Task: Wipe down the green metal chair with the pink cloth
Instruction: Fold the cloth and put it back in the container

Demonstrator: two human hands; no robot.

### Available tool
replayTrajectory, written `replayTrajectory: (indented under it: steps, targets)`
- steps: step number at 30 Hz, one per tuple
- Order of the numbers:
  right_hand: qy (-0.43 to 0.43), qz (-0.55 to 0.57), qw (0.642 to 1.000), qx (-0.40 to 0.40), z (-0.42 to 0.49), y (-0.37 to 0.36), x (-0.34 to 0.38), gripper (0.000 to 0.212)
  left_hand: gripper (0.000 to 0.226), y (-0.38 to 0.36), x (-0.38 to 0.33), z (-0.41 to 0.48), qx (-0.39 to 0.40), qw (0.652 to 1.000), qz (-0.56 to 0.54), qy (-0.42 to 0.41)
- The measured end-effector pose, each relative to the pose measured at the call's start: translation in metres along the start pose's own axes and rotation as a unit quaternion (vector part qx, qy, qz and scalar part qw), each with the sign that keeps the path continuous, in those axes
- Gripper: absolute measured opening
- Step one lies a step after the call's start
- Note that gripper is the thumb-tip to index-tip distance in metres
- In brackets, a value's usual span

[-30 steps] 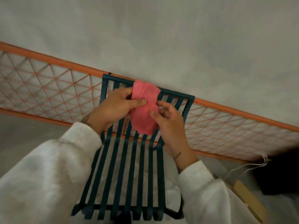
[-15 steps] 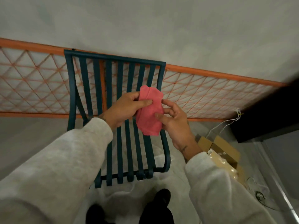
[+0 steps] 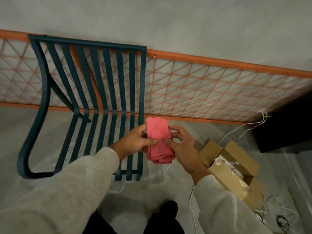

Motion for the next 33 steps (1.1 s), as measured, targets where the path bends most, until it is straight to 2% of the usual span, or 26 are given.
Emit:
replayTrajectory:
  steps: [7, 10, 13, 15, 17, 22, 25, 28, 31, 33]
  targets:
    - [-0.065, -0.072, 0.995, 0.038, 0.007, 0.085, -0.086, 0.045, 0.053, -0.102, 0.065, 0.035, -0.063, 0.994, -0.029, 0.079]
    - [-0.112, -0.104, 0.986, 0.065, 0.012, 0.100, -0.139, 0.050, 0.063, -0.135, 0.118, 0.059, -0.062, 0.992, 0.006, 0.111]
    - [-0.144, -0.151, 0.975, 0.079, 0.022, 0.113, -0.195, 0.039, 0.062, -0.159, 0.167, 0.086, -0.069, 0.988, 0.037, 0.135]
    - [-0.173, -0.169, 0.966, 0.092, 0.031, 0.119, -0.233, 0.040, 0.061, -0.172, 0.200, 0.106, -0.070, 0.985, 0.039, 0.151]
    - [-0.198, -0.183, 0.957, 0.110, 0.046, 0.123, -0.275, 0.051, 0.061, -0.183, 0.237, 0.132, -0.068, 0.982, 0.058, 0.167]
    - [-0.219, -0.232, 0.936, 0.150, 0.088, 0.127, -0.393, 0.062, 0.062, -0.207, 0.338, 0.195, -0.059, 0.973, 0.090, 0.203]
    - [-0.220, -0.236, 0.933, 0.158, 0.113, 0.122, -0.460, 0.066, 0.061, -0.214, 0.395, 0.233, -0.066, 0.970, 0.103, 0.210]
    - [-0.247, -0.226, 0.929, 0.160, 0.140, 0.111, -0.522, 0.056, 0.062, -0.216, 0.451, 0.270, -0.059, 0.967, 0.111, 0.220]
    - [-0.252, -0.236, 0.922, 0.176, 0.164, 0.109, -0.577, 0.069, 0.069, -0.214, 0.496, 0.302, -0.048, 0.967, 0.119, 0.222]
    - [-0.241, -0.221, 0.927, 0.186, 0.175, 0.105, -0.599, 0.068, 0.074, -0.214, 0.516, 0.317, -0.050, 0.965, 0.114, 0.231]
Point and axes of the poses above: each hand's wrist, its own z-axis towards the middle knuckle, its own y-axis out of the back of the hand, x = y × z, the point moved 4 cm from there along z, towards the middle knuckle, and after that the axes turned 12 degrees about z, right-handed, at the moved point
